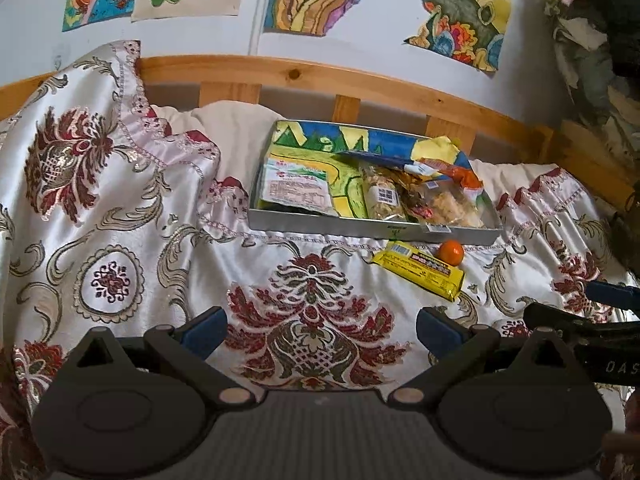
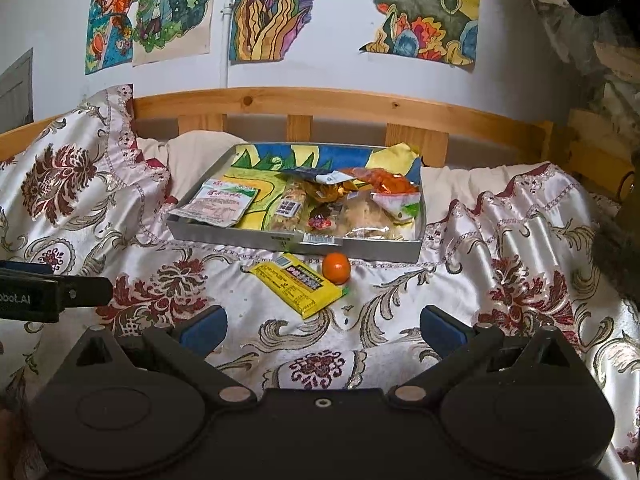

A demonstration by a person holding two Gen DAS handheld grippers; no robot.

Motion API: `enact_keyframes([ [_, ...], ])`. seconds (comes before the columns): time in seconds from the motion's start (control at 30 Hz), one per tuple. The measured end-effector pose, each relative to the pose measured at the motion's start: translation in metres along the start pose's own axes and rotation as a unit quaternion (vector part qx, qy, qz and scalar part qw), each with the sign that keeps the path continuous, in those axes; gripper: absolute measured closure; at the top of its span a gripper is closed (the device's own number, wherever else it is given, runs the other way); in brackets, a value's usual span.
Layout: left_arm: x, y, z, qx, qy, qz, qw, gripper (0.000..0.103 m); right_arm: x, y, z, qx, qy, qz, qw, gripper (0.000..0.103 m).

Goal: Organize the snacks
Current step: 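Reach left tool to yellow snack bar while right tool reaches mandarin orange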

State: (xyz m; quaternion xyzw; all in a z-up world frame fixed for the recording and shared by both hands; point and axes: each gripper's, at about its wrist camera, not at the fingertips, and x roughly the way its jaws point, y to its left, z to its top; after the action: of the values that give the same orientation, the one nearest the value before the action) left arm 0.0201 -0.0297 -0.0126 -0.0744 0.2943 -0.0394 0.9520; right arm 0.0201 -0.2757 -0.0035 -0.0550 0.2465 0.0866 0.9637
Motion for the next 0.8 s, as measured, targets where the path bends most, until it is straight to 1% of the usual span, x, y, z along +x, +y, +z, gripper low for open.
enact_keyframes([
  [0.4,0.019,0.005,-0.005,-0.011,0.028,-0.001,0.9995,0.001,0.011,-0.001,-0.002,-0.003,0.004,0.007,1.0,0.001],
  [0.5,0.025,0.005,-0.005,-0.013,0.032,0.0,0.9994,0.001,0.019,-0.004,-0.003,-0.01,-0.001,0.01,1.0,0.001],
  [0.57,0.029,0.005,-0.004,-0.009,0.033,0.001,0.9994,0.001,0.026,-0.007,-0.002,-0.018,-0.016,0.011,1.0,0.001],
  [0.7,0.038,0.005,-0.003,-0.005,0.036,0.008,0.9993,0.001,0.046,-0.015,0.0,-0.023,-0.038,-0.006,0.999,0.001],
  [0.8,0.045,0.007,-0.002,-0.012,0.037,0.016,0.9991,0.001,0.067,-0.022,0.001,-0.009,-0.04,-0.02,0.999,0.001],
])
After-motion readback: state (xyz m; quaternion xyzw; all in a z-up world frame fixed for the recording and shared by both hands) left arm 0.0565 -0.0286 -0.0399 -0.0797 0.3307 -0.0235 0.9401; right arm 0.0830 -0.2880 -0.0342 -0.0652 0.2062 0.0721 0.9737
